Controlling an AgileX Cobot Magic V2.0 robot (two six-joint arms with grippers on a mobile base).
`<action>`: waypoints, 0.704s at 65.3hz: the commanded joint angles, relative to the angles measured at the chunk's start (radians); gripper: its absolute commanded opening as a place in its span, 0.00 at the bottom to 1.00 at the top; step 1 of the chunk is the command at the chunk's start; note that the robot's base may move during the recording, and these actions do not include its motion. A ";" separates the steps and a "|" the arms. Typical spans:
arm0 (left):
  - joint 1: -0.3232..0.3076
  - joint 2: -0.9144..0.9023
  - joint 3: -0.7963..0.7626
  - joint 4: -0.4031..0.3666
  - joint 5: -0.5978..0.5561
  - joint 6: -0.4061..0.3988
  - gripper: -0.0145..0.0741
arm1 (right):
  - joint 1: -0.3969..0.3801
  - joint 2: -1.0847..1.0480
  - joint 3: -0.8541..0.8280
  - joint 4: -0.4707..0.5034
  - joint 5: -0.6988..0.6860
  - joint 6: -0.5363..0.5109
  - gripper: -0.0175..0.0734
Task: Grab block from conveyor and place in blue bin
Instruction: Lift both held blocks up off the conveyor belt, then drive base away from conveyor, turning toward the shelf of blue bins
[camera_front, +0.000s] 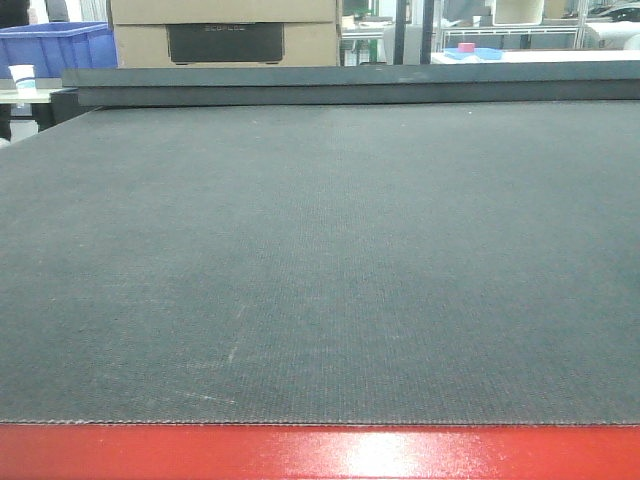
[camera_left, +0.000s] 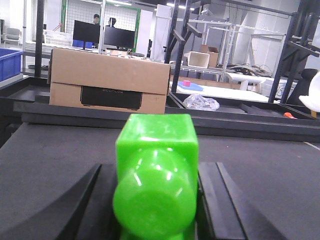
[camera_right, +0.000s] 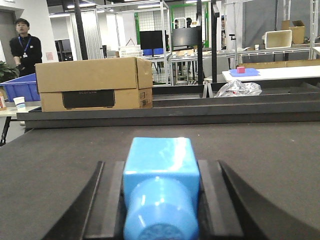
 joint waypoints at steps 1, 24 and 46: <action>-0.003 -0.004 -0.001 0.003 -0.017 0.001 0.04 | -0.001 -0.005 0.000 -0.003 -0.013 -0.002 0.02; -0.003 -0.004 -0.001 0.003 -0.017 0.001 0.04 | -0.001 -0.005 0.000 -0.003 -0.013 -0.002 0.02; -0.003 -0.004 -0.001 0.003 -0.017 0.001 0.04 | -0.001 -0.005 0.000 -0.003 -0.013 -0.002 0.02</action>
